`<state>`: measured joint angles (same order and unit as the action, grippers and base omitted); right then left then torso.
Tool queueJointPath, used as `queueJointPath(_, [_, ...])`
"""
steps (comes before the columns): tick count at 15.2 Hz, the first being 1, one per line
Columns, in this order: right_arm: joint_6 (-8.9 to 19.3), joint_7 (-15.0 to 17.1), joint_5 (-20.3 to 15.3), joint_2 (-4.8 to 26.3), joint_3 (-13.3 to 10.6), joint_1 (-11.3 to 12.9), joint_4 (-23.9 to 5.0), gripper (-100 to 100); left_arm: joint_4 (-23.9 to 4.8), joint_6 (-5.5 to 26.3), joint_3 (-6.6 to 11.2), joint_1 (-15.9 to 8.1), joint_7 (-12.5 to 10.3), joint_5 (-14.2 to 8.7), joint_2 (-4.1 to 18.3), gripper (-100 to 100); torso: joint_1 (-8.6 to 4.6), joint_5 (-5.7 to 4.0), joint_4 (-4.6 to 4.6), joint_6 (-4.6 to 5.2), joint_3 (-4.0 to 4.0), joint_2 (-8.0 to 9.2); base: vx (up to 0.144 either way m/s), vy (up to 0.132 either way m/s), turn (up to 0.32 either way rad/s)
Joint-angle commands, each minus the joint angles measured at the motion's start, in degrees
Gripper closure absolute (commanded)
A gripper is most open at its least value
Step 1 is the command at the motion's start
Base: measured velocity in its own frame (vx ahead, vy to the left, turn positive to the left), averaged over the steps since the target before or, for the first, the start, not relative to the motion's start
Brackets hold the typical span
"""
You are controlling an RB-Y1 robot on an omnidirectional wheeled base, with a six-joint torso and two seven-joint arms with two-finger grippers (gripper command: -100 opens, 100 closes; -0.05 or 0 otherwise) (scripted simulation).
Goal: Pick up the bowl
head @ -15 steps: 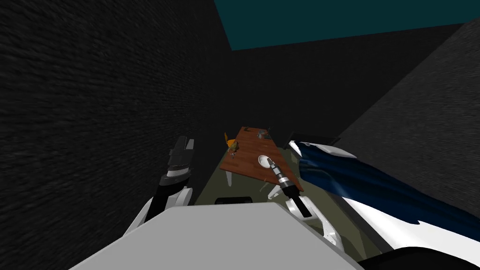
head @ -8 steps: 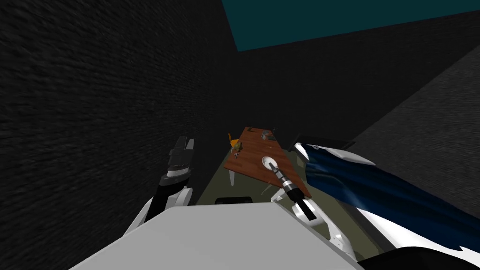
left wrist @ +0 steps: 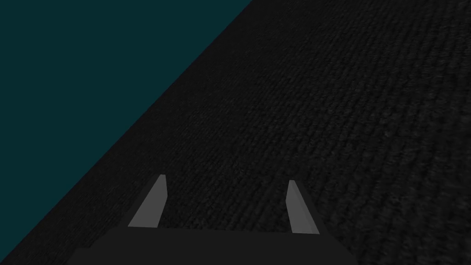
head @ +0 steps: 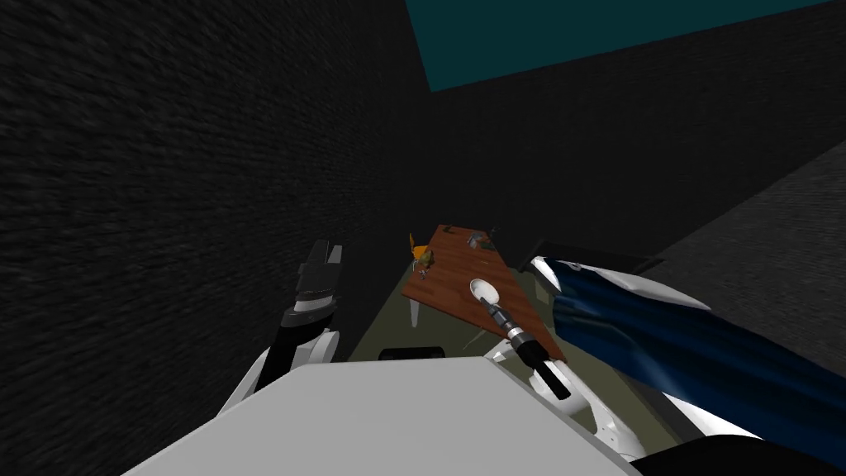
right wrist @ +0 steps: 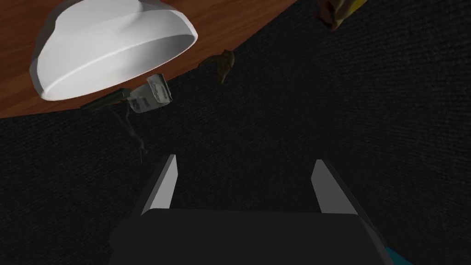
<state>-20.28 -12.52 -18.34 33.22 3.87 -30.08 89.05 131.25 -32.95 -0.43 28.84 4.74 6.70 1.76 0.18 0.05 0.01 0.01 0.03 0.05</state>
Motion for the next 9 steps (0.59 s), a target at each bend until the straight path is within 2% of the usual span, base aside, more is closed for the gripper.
queueJointPath(1, [-0.1, 0.2, -0.1, 0.7, 0.1, 0.2, -1.7, -100, 0.0, 0.0, 0.00, 0.0, 0.0, 0.0, 0.0, 0, 0.00, 0.00, 0.00, 0.00, 0.00, 0.00, 0.002, 0.022, 0.020])
queueJointPath(2, [-0.1, -0.4, -1.3, 2.6, 0.2, 0.0, -3.8, -100, 0.0, 0.0, 0.00, 0.0, 0.0, 0.0, 0.0, 0, -0.06, -0.01, 0.00, 0.01, 0.00, -0.01, 0.003, 0.044, 0.166])
queueJointPath(4, [-0.1, -0.4, -1.3, 2.6, 0.2, 0.0, -5.6, -100, 0.0, 0.0, 0.00, 0.0, 0.0, 0.0, 0.0, 0, -0.01, -0.01, 0.00, -0.04, -0.01, -0.03, 0.002, 0.045, 0.182])
queueJointPath(5, [-0.2, -1.0, -2.7, 4.4, 0.4, -0.1, -7.7, -100, 0.0, 0.0, 0.00, 0.0, 0.0, 0.0, 0.0, 0, -0.03, -0.01, 0.00, -0.01, -0.01, -0.02, 0.007, 0.056, 0.226])
queueJointPath(6, [-0.2, -1.0, -2.7, 4.4, 0.4, -0.1, -8.3, -100, 0.0, 0.0, 0.00, 0.0, 0.0, 0.0, 0.0, 0, 0.01, 0.00, 0.00, -0.04, -0.01, -0.03, 0.004, 0.060, 0.220])
queueJointPath(8, [-0.2, -1.0, -2.7, 4.4, 0.4, -0.1, -9.5, -100, 0.0, 0.0, 0.00, 0.0, 0.0, 0.0, 0.0, 0, 0.01, 0.00, 0.00, 0.00, -0.01, -0.02, 0.001, 0.032, 0.026])
queueJointPath(9, [-0.3, -1.6, -4.0, 6.1, 0.6, -0.2, -11.2, -100, 0.0, 0.0, 0.00, 0.0, 0.0, 0.0, 0.0, 0, -0.05, -0.02, 0.00, 0.02, -0.01, -0.01, 0.008, 0.042, 0.173])
